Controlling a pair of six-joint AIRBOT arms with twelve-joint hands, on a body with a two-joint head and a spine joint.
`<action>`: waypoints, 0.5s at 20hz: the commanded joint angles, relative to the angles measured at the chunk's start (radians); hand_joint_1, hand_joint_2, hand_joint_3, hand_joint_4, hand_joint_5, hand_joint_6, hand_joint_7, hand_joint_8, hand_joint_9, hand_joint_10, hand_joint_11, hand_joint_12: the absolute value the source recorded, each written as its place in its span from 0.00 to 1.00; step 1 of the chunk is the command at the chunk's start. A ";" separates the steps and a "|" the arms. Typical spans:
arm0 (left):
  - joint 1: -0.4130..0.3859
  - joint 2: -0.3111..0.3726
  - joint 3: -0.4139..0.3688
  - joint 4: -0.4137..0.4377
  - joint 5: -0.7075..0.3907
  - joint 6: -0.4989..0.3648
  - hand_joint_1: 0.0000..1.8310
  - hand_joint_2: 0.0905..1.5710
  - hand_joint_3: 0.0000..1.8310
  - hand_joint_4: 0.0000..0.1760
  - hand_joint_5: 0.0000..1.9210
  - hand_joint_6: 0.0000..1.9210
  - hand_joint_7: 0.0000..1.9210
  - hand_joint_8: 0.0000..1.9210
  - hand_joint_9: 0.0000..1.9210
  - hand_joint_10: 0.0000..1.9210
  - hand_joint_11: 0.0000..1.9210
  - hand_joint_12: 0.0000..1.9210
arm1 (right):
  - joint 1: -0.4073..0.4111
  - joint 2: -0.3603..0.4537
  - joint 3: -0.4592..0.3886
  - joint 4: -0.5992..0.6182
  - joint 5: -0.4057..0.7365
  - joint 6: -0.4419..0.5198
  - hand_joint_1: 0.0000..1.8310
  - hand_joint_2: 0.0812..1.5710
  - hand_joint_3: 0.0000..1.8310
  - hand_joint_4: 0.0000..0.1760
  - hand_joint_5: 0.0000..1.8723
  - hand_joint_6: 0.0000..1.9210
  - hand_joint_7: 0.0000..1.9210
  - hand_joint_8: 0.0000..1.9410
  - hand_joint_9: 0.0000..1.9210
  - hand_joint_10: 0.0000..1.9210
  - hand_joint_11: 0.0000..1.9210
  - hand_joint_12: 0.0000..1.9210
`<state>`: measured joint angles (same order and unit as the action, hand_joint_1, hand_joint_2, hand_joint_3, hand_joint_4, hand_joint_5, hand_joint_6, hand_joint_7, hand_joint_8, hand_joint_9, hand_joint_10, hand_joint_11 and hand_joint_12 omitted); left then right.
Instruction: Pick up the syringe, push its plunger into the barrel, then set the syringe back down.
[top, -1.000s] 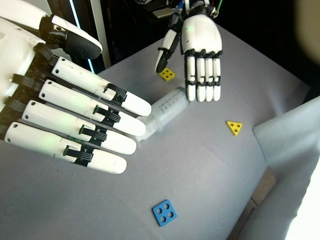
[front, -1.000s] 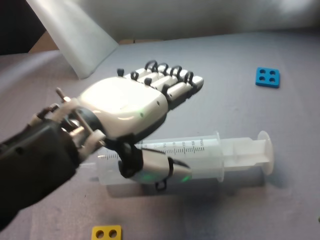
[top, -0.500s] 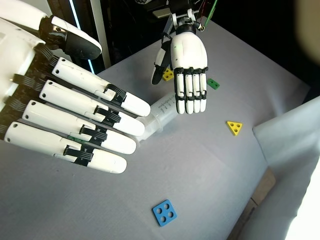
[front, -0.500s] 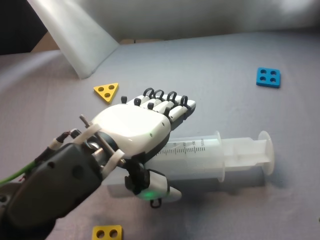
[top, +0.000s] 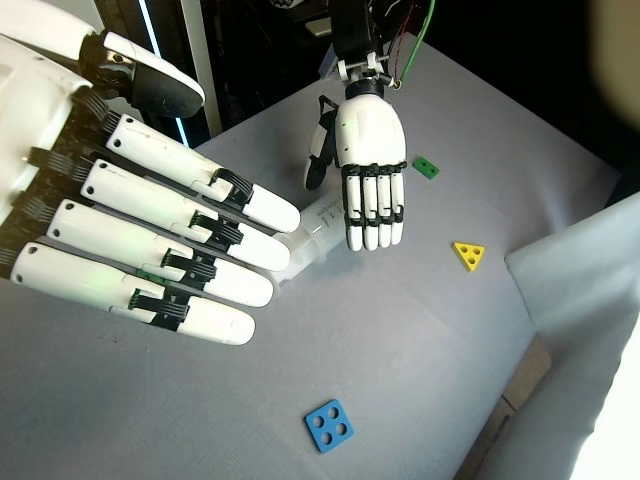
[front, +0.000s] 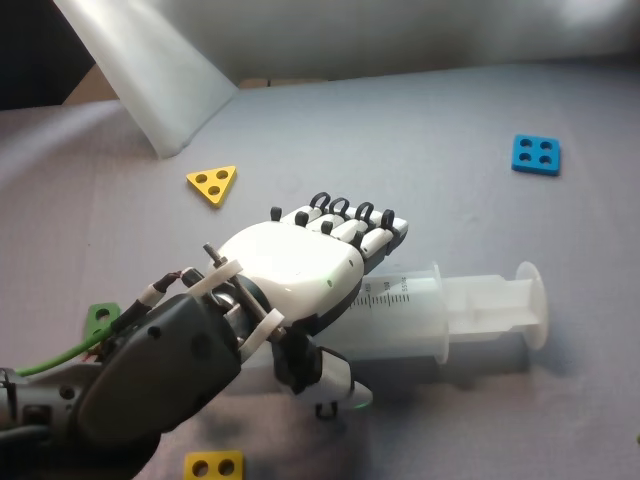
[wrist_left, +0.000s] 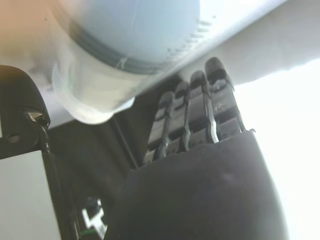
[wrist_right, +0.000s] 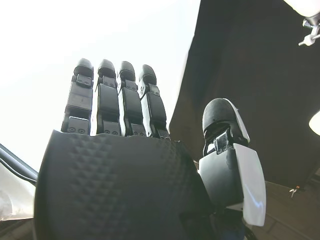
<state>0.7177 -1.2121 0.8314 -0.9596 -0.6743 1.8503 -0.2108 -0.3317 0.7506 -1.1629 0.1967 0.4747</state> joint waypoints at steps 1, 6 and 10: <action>-0.005 -0.008 0.008 0.046 -0.067 0.010 0.53 0.54 0.00 0.00 0.01 0.00 0.02 0.00 0.01 0.00 0.00 0.11 | 0.011 0.000 0.001 0.030 0.041 0.005 0.00 0.83 0.01 0.00 0.11 0.00 0.07 0.00 0.03 0.00 0.00 0.03; 0.015 -0.041 0.038 0.045 -0.068 0.014 0.52 0.55 0.00 0.00 0.01 0.00 0.01 0.00 0.00 0.00 0.00 0.08 | 0.011 0.000 0.000 0.030 0.034 0.005 0.00 0.83 0.00 0.00 0.12 0.00 0.09 0.00 0.05 0.00 0.00 0.06; 0.040 -0.054 0.045 0.042 -0.086 0.014 0.52 0.57 0.00 0.00 0.01 0.00 0.02 0.00 0.01 0.00 0.00 0.12 | 0.012 0.001 0.000 0.030 -0.038 0.031 0.00 0.83 0.00 0.00 0.11 0.00 0.08 0.00 0.05 0.00 0.00 0.08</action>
<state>0.7605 -1.2625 0.8745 -0.9600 -0.6968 1.8618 -0.2108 -0.3321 0.7506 -1.1595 0.1314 0.4980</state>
